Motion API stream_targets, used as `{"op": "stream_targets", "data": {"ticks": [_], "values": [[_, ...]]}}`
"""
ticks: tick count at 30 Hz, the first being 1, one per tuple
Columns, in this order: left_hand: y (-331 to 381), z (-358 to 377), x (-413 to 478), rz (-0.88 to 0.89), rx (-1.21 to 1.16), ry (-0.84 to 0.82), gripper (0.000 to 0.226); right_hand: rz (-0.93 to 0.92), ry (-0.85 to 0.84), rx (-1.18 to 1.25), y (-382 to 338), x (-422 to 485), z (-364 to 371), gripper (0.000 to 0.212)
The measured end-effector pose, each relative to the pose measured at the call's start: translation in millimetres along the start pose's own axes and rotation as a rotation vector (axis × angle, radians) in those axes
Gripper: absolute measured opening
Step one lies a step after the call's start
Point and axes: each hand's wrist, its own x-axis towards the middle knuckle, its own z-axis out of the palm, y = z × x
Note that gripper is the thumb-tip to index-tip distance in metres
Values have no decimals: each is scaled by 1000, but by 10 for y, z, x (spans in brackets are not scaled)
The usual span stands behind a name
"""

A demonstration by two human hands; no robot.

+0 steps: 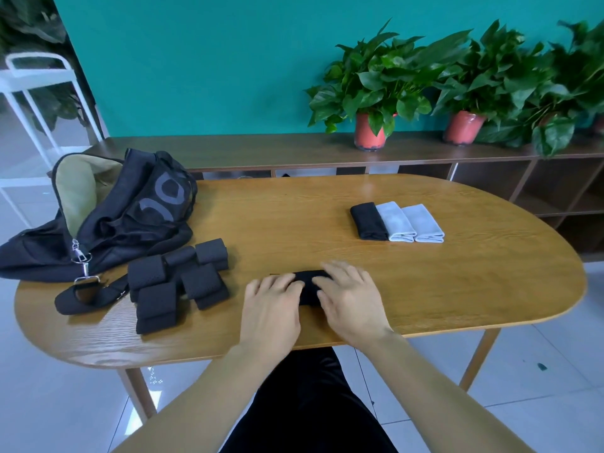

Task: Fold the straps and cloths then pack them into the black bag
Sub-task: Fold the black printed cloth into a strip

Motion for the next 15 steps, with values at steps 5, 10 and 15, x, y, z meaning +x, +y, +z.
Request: {"op": "stream_targets", "data": {"ticks": [5, 10, 15], "values": [[-1, 36, -30, -78, 136, -287, 60, -38, -226, 39, 49, -47, 39, 37], [-96, 12, 179, -89, 130, -358, 62, -5, -332, 59, 83, 56, 26, 41], [-171, 80, 468, -19, 87, -433, 67, 47, -399, 36, 209, 196, 19, 44]]}}
